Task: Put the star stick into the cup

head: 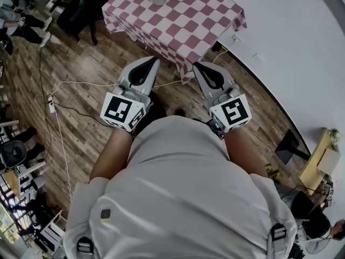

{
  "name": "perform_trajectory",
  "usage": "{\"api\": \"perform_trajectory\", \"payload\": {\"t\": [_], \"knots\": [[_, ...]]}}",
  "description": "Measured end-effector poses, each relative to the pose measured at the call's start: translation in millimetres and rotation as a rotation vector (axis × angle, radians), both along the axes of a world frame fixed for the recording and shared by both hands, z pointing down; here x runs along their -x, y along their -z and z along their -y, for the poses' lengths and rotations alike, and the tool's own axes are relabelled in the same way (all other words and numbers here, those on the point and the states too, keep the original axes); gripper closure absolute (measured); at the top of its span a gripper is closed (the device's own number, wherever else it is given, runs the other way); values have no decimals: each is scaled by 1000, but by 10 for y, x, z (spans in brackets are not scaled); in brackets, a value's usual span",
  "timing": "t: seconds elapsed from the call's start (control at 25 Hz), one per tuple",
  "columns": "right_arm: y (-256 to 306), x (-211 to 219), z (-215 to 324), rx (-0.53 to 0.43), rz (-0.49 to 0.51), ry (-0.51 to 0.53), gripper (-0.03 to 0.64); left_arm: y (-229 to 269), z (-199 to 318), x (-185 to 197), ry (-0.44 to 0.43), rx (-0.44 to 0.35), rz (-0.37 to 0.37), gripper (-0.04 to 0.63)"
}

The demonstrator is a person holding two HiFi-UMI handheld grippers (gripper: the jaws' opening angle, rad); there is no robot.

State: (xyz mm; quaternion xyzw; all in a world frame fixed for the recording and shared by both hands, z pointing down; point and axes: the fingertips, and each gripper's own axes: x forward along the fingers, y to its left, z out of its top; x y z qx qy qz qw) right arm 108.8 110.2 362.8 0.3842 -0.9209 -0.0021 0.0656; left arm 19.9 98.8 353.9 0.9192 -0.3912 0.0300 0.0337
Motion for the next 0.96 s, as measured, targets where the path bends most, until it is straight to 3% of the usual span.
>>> {"api": "perform_trajectory", "payload": {"t": [0.96], "knots": [[-47, 130, -283, 6, -7, 42, 607, -80, -321, 45, 18, 20, -26, 591]]}}
